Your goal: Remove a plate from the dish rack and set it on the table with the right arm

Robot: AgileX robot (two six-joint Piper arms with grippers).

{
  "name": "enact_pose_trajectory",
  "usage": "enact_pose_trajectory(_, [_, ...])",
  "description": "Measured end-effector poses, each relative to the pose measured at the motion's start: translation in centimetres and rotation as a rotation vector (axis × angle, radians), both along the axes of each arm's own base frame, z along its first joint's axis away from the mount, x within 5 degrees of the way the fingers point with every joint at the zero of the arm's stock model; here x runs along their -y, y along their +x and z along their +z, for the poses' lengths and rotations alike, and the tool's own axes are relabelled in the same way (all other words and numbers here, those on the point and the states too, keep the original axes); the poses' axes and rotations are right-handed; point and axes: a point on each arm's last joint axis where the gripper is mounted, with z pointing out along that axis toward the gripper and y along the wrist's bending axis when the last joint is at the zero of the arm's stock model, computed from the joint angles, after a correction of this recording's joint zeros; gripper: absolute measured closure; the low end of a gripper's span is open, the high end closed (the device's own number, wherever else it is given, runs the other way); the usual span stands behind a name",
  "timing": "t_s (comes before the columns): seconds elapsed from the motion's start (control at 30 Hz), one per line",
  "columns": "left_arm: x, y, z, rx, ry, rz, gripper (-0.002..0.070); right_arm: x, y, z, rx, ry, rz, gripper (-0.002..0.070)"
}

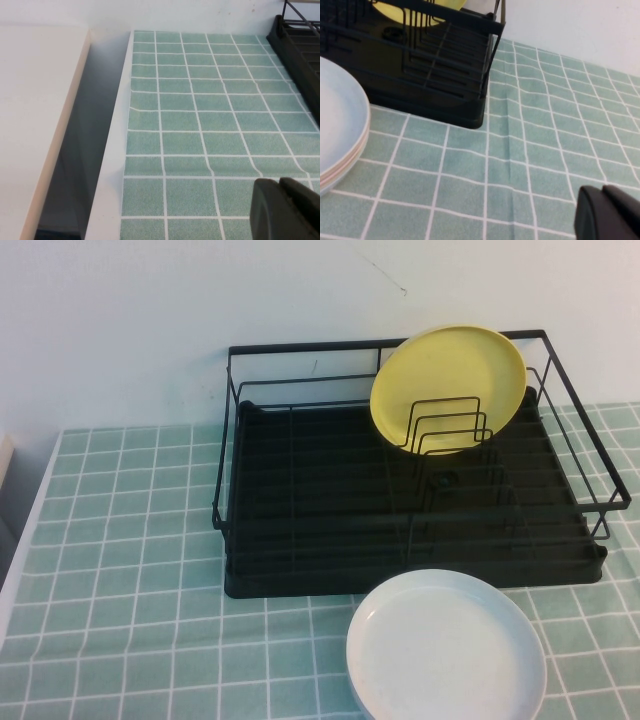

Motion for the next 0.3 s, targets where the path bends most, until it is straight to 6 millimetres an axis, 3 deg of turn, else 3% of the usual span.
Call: enact_pose_trajectory(0.3, [0.0, 0.0, 0.0, 0.0, 0.0, 0.0, 0.0678, -0.14, -0.07, -0.04, -0.02, 0.089, -0.014, 0.0678])
